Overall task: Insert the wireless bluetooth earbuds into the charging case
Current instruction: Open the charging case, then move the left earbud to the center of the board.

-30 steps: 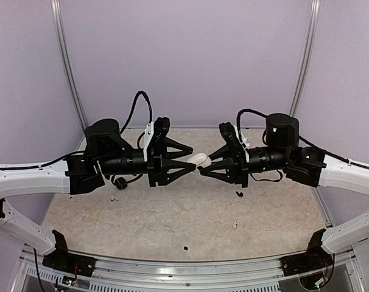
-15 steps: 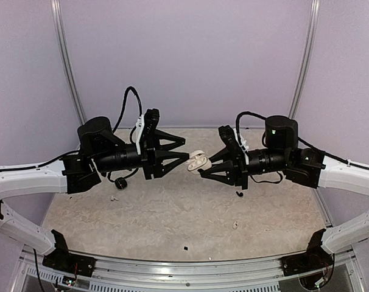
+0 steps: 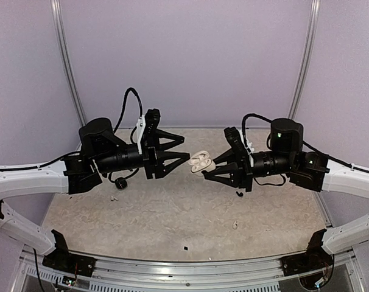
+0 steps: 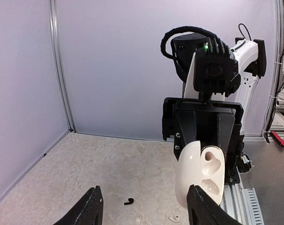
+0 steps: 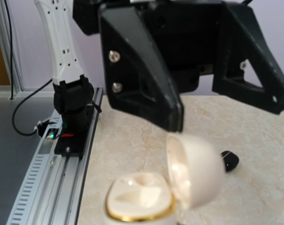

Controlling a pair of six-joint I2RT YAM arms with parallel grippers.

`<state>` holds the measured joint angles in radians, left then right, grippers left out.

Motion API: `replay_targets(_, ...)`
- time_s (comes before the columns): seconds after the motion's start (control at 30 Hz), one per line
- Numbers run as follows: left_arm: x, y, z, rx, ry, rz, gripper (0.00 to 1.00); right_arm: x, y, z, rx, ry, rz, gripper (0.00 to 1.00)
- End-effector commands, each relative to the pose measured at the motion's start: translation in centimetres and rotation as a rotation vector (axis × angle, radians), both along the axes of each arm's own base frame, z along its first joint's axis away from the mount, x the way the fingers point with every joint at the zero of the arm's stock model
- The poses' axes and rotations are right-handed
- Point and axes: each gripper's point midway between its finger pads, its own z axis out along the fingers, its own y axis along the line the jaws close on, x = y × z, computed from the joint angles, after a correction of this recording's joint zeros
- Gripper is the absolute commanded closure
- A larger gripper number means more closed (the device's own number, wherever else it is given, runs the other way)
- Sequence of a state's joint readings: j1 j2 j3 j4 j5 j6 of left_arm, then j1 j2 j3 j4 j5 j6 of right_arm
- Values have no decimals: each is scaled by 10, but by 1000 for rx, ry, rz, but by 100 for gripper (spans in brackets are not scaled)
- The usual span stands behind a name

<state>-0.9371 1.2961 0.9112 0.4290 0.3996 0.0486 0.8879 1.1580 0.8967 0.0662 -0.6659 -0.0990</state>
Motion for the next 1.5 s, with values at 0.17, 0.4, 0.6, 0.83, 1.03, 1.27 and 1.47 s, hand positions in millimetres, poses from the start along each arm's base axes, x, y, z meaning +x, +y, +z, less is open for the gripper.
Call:
replay_targets(0.17, 6, 25, 19, -83, -36, 45, 36, 3, -9, 16, 67, -10, -46, 100)
replay_targets(0.4, -26, 7, 23, -54, -84, -86, 38, 7, -7, 14, 58, -9, -54, 100)
replay_targets(0.6, -20, -11, 15, -18, -63, -75, 43, 2, -4, 14, 57, -11, -18, 100)
replay_targets(0.83, -5, -17, 13, -10, -34, -18, 51, -4, -4, 14, 50, -19, 12, 100)
replay_targets(1.03, -1, -19, 9, -6, -34, -1, 51, -4, -3, 13, 41, -35, 10, 100)
replay_targets(1.27, -5, 13, 24, -117, -54, 22, 22, 15, -14, 19, 80, -13, -107, 100)
replay_targets(1.47, 19, 52, 23, -222, 48, 181, 1, 35, -37, 28, 137, 14, -200, 100)
